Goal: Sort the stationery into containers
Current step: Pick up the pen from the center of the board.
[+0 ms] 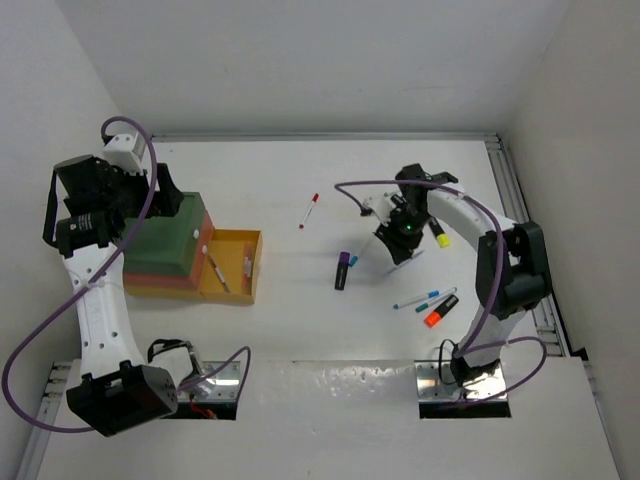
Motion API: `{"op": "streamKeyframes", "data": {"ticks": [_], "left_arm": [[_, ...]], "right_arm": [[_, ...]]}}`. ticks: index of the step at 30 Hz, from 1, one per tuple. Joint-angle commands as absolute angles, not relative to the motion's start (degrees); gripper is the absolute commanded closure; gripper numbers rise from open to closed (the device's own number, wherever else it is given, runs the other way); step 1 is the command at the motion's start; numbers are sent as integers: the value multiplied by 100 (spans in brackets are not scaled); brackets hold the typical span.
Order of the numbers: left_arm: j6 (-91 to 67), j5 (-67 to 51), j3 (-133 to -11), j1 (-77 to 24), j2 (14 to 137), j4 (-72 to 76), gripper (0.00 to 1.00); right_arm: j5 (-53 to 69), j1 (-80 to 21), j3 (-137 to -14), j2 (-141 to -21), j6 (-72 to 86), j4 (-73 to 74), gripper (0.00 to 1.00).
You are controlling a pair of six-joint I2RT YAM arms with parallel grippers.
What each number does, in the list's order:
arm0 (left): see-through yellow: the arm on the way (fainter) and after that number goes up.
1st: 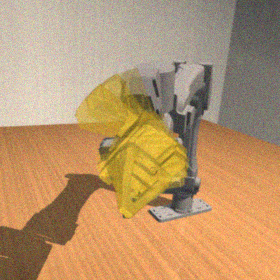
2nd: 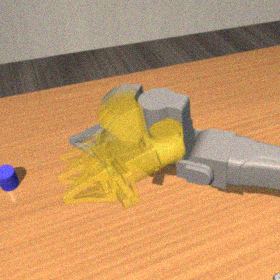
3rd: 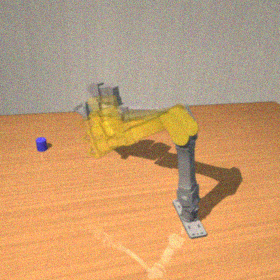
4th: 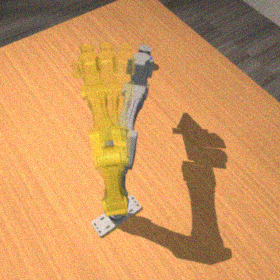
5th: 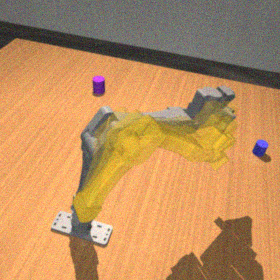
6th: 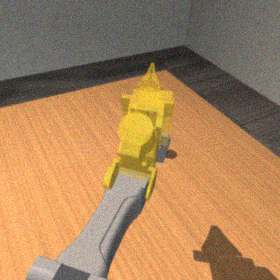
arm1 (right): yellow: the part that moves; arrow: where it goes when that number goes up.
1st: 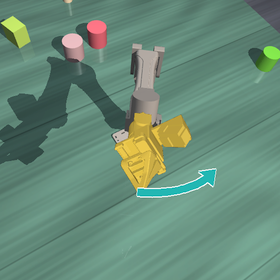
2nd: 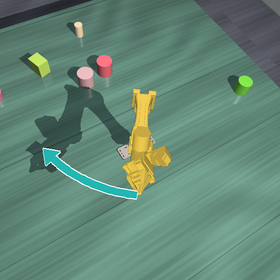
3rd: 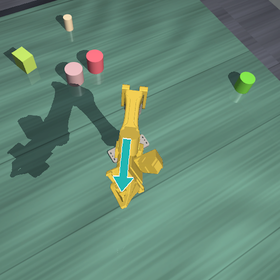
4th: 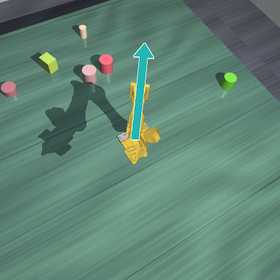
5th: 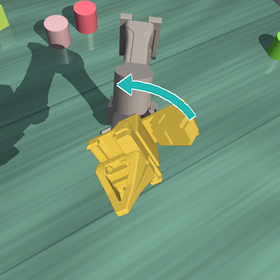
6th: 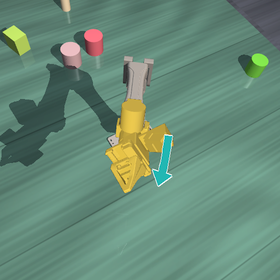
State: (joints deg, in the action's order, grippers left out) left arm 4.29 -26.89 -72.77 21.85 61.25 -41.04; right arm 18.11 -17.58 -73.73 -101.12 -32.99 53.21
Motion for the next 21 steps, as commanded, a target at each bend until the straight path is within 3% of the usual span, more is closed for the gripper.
{"op": "streamKeyframes", "data": {"ticks": [1,14,21], "left_arm": [[501,-3006,-7251,2154,6117,-3859,8],[483,-2830,-7242,1925,6161,-3867,8],[466,-2804,-7260,1916,6267,-3823,8]], "right_arm": [[1679,-1504,-7006,-9669,-5465,5582,60],[1257,-1213,-6083,-10098,-6424,3649,48],[1292,-1230,-6170,-10529,-6697,3349,50]]}}
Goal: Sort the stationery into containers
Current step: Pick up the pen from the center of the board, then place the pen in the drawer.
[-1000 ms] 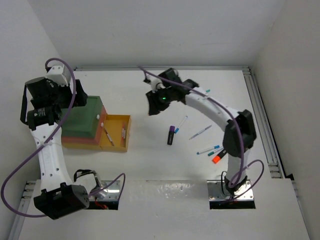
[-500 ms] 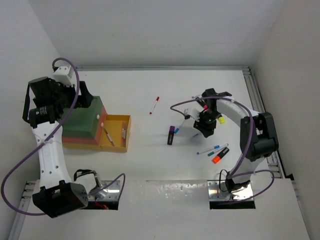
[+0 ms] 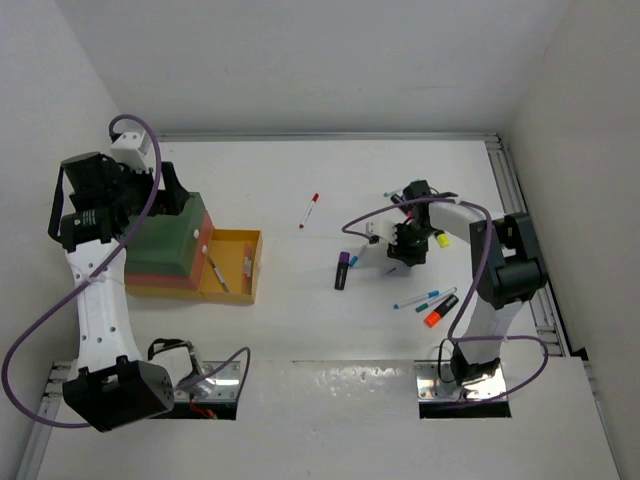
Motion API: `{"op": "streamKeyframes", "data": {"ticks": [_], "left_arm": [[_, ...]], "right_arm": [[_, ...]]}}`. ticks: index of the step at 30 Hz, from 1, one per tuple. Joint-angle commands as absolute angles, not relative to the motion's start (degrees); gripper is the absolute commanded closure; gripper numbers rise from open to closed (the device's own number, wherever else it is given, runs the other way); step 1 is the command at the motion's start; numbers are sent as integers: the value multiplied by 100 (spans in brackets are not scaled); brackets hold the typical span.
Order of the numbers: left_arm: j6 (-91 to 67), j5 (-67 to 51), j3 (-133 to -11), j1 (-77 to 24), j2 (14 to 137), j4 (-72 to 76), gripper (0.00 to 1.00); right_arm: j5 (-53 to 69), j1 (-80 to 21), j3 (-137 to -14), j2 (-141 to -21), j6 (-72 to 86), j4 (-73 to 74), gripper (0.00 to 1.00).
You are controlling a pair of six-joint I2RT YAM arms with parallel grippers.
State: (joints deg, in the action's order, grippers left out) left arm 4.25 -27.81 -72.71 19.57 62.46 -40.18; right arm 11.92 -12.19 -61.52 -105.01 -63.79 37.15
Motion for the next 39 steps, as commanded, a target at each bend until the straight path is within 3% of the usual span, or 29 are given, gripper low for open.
{"op": "streamKeyframes", "data": {"ticks": [1,8,13,17,21,26,30,35,39], "left_arm": [[466,-2795,-7260,1916,6293,-3815,8],[413,-2760,-7260,1925,6372,-3753,8],[369,-2821,-7260,1907,6442,-3700,8],[439,-2795,-7295,1916,6425,-3726,8],[431,-2769,-7304,1916,6425,-3709,8],[290,-2637,-7269,1899,6381,-3612,8],[229,-2453,-7260,1907,6311,-3612,8],[62,-2530,-7452,2065,6424,-3823,8],[62,-2487,-7602,2153,6416,-3964,8]], "right_arm": [[1275,-1239,-6083,-10538,-6767,3288,52],[1301,-1301,-5670,-10451,-7276,3322,73],[1292,-1388,-5318,-10030,-7384,3515,98],[1738,-1476,-5536,-9415,-7032,4068,100],[2389,-1661,-6599,-9036,-6120,4902,100],[3417,-2425,-8275,-9595,-2967,4844,100],[4033,-3109,-8499,-10193,410,2795,100],[3868,-3796,-9199,-11108,2914,1014,100],[3596,-4252,-10061,-12074,4419,493,100]]}}
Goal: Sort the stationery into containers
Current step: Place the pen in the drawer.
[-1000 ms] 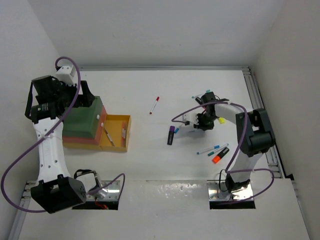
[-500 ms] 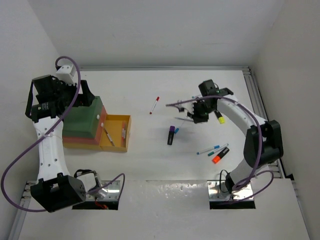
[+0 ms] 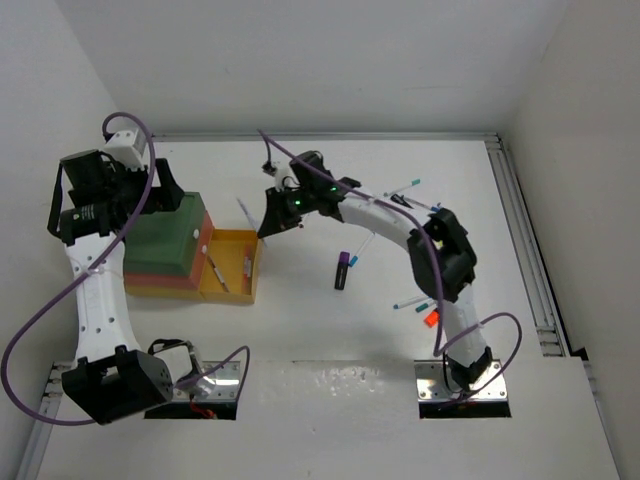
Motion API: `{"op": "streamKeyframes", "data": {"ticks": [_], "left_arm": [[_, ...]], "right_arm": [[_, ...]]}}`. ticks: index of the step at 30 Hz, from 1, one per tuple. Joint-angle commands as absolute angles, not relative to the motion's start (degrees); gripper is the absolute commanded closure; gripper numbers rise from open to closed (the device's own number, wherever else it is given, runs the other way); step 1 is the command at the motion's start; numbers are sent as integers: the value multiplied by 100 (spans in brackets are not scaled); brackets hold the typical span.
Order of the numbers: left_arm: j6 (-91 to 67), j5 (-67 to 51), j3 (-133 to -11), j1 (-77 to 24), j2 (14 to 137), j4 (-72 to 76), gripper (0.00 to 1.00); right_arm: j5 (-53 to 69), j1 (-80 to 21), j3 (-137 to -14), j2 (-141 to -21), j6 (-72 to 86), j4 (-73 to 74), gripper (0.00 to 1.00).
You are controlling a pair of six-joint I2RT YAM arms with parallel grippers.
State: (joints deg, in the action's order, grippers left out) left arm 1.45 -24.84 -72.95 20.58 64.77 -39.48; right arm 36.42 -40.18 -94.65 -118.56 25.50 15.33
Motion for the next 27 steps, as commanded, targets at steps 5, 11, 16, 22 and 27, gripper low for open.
{"op": "streamKeyframes", "data": {"ticks": [5,11,16,22,27], "left_arm": [[53,-2382,-7699,2232,6390,-4122,8],[62,-2320,-7690,2303,6381,-4192,8],[53,-2320,-7699,2312,6416,-4192,8],[140,-2250,-7822,2312,6399,-4306,8],[211,-2189,-7963,2312,6363,-4447,8]], "right_arm": [[3191,-4692,-10440,-12717,5194,-149,100],[2804,-4983,-10451,-13060,5343,-176,100],[2716,-5036,-10231,-13236,5309,-220,100],[2540,-5036,-10029,-13219,5081,-18,100],[2812,-5045,-9809,-13052,5045,-18,77]]}}
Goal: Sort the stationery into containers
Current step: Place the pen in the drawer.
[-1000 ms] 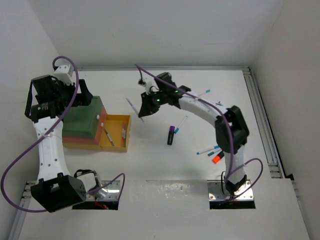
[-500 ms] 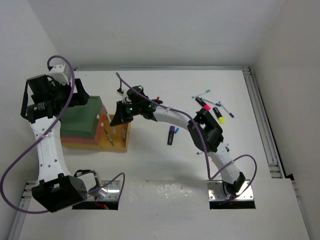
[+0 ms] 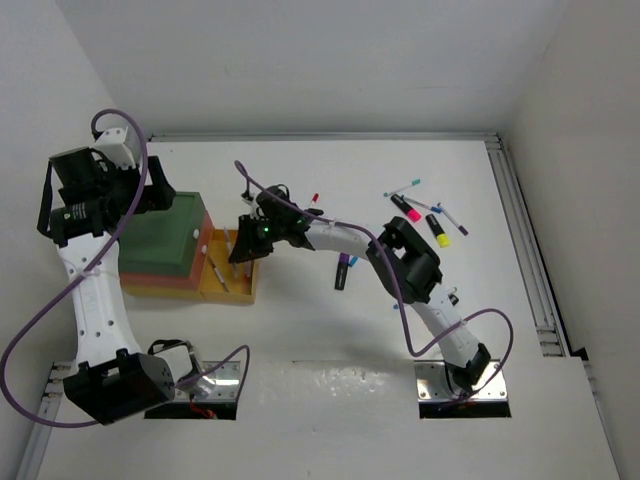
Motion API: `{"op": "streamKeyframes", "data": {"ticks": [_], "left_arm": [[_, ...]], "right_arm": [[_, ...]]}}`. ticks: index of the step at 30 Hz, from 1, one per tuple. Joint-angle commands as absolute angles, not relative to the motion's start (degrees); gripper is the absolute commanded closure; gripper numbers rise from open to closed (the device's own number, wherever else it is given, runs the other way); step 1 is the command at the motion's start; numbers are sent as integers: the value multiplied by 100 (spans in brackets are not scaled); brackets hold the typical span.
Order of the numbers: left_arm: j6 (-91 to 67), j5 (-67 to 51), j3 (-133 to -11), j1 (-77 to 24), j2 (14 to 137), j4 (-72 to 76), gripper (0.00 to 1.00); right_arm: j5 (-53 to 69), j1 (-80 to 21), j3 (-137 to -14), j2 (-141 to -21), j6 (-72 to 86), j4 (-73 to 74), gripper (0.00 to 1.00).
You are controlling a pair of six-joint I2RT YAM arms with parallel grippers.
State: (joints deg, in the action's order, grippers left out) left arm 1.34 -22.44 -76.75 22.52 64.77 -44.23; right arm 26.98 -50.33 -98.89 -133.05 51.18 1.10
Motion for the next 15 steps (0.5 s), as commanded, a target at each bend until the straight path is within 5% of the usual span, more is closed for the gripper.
{"op": "streamKeyframes", "data": {"ticks": [1,4,7,10,15], "left_arm": [[211,-2180,-8024,2312,6363,-4491,8],[229,-2153,-8121,2312,6355,-4570,8],[220,-2153,-8182,2312,6328,-4597,8],[325,-2127,-8209,2303,6284,-4684,8],[571,-1872,-8209,2276,6179,-4921,16]], "right_arm": [[2856,-5080,-9782,-13000,5028,-18,69],[2944,-5089,-9773,-12754,4896,263,51],[2988,-5054,-9835,-12420,4782,518,50],[3085,-4913,-9669,-11946,4694,589,54],[2831,-4501,-8931,-11076,4325,474,80]]}}
